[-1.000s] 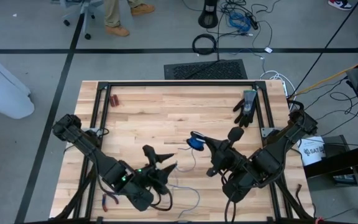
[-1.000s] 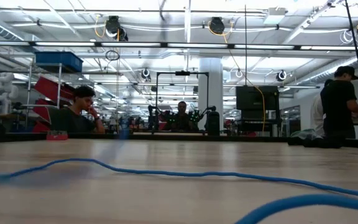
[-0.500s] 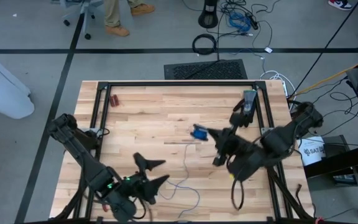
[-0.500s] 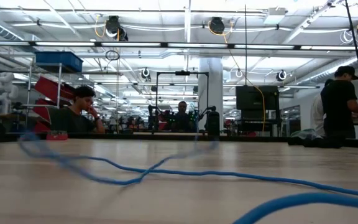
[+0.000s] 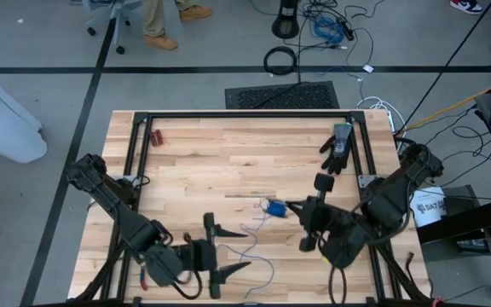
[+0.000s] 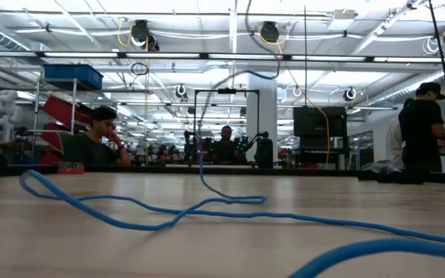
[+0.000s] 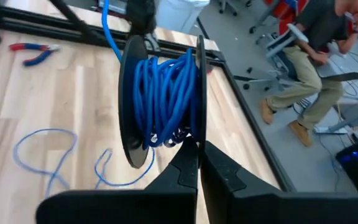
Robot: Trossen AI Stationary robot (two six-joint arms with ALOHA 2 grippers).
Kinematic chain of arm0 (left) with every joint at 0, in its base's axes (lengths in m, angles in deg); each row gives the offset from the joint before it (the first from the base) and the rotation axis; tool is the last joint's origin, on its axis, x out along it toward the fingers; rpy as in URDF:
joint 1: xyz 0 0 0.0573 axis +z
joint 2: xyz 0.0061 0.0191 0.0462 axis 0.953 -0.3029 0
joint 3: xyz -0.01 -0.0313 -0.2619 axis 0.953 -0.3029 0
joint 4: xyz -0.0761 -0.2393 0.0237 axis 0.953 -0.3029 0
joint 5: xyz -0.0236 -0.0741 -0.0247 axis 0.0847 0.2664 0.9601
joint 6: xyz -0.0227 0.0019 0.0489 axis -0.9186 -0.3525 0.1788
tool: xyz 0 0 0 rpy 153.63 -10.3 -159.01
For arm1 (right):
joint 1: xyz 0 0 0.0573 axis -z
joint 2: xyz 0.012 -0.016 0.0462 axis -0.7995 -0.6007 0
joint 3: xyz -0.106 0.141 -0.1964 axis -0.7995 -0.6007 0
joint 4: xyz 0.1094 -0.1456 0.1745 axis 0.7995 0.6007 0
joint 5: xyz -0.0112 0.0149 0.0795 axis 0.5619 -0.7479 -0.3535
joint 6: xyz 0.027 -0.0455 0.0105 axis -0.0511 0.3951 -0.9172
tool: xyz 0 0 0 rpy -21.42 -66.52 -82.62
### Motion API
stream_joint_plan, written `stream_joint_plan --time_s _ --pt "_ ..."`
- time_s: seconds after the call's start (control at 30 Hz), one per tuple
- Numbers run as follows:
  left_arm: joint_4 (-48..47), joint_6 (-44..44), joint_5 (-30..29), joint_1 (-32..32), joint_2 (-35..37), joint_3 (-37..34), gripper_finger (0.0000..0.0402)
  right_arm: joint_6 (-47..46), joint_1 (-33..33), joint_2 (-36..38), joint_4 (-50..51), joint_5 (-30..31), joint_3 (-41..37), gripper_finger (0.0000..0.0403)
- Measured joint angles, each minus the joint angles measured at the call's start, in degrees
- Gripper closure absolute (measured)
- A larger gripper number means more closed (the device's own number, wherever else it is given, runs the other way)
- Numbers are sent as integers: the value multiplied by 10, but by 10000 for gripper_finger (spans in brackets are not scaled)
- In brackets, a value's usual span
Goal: Coil cords
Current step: Uncoil the blue wire from the spool
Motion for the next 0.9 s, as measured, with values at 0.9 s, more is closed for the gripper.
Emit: stream_joint_plan --time_s 0.9 --pt "97 57 96 69 0 -97 109 -22 -53 22 -90 11 -118 403"
